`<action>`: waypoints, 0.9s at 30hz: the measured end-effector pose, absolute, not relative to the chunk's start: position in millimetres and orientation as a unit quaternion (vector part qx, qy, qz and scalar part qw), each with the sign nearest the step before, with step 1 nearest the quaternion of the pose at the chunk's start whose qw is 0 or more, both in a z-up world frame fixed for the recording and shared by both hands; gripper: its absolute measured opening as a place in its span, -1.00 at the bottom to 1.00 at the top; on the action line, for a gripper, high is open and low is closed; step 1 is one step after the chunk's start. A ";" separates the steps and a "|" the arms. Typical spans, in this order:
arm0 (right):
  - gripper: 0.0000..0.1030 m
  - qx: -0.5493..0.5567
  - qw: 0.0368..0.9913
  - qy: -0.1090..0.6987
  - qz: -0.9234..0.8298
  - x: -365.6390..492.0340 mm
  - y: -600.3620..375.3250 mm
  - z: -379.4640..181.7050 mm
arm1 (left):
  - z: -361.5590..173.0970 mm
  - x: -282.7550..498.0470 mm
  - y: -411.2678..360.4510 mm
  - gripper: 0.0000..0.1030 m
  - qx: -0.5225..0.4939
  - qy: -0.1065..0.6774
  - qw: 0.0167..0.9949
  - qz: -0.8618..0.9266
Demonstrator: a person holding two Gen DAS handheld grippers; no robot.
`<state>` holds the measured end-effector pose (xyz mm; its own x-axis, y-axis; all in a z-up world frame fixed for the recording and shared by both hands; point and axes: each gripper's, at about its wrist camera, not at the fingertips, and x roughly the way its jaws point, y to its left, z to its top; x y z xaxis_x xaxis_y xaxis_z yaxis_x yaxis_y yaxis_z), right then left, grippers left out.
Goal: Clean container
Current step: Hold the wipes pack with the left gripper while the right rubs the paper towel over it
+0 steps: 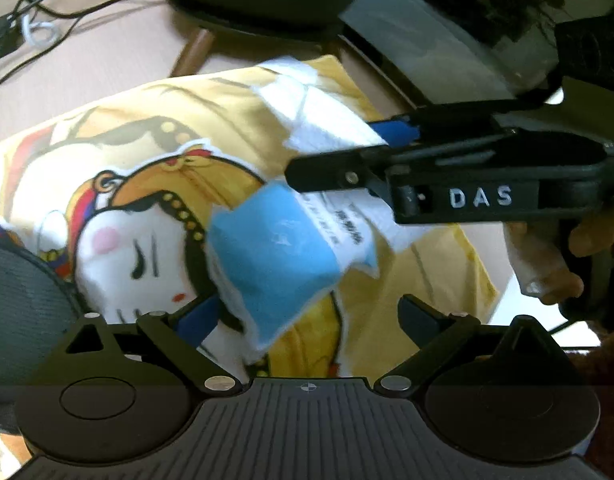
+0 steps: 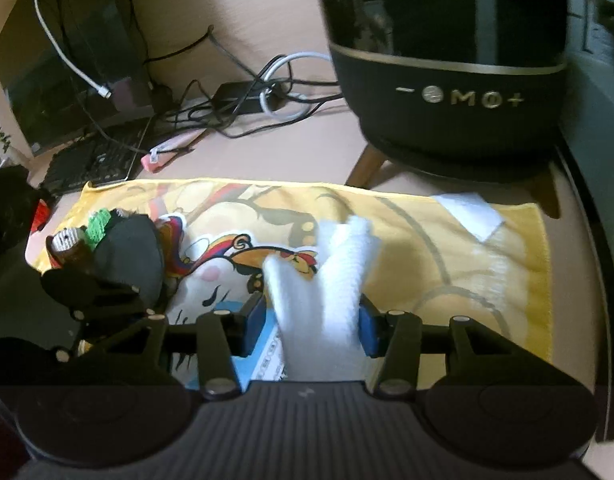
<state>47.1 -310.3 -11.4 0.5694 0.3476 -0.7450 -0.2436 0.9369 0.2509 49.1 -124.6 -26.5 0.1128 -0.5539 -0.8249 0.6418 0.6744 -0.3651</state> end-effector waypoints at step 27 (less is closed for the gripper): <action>-0.82 0.060 0.886 0.428 0.169 34.6 -316.8 -16.1 | -37.2 45.0 -129.6 0.96 0.066 0.543 0.739 -0.394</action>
<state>34.6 -316.8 -16.1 0.5764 0.3503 -0.7383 -0.2474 0.9358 0.2509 45.0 -129.6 -37.2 0.1010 -0.5101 -0.8542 0.6536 0.6813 -0.3296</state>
